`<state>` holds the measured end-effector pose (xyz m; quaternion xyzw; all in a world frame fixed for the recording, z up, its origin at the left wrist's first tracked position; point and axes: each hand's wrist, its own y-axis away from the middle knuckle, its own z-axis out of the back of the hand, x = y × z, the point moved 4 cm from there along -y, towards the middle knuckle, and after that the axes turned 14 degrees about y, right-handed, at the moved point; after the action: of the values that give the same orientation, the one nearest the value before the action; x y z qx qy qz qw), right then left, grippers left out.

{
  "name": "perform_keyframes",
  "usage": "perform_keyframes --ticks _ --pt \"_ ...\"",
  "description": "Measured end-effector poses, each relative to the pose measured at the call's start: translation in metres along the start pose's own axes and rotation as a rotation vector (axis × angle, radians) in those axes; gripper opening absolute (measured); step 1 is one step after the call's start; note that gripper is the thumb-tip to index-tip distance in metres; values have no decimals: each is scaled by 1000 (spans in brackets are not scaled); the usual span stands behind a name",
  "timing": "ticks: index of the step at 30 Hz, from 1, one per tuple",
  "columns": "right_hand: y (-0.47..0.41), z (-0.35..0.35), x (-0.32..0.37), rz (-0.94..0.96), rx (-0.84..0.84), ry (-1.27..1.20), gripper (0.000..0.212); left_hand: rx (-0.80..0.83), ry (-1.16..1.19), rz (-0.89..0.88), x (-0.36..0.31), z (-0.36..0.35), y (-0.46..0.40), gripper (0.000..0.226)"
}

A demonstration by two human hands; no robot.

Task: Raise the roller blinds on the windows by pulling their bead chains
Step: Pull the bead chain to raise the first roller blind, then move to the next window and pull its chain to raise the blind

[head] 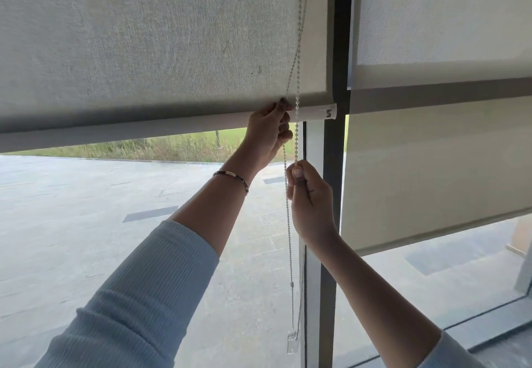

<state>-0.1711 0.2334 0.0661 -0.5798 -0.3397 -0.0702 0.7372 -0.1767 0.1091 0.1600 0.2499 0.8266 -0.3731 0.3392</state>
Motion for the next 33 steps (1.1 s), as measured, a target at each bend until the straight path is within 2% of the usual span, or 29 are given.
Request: perform_keyframes --ticks 13,21,24,25,28,30,33 --pt "13 4 -1 -15 29 35 32 121 -12 25 -11 -16 0 27" --pt "7 10 -6 -24 -6 34 35 110 -8 43 0 -2 5 18" --pt "9 14 -11 -68 -8 56 22 112 -50 24 2 4 13 17" --pt "11 15 -13 -84 -15 146 17 89 -104 4 1 7 15 19" --pt "11 17 -8 -45 -144 452 50 -10 -512 -181 -11 18 24 29" --pt "5 15 5 106 -217 506 54 -84 -811 -345 -26 27 36 37" --pt "-9 -2 16 272 -182 490 52 -91 -1115 -533 -53 46 60 49"
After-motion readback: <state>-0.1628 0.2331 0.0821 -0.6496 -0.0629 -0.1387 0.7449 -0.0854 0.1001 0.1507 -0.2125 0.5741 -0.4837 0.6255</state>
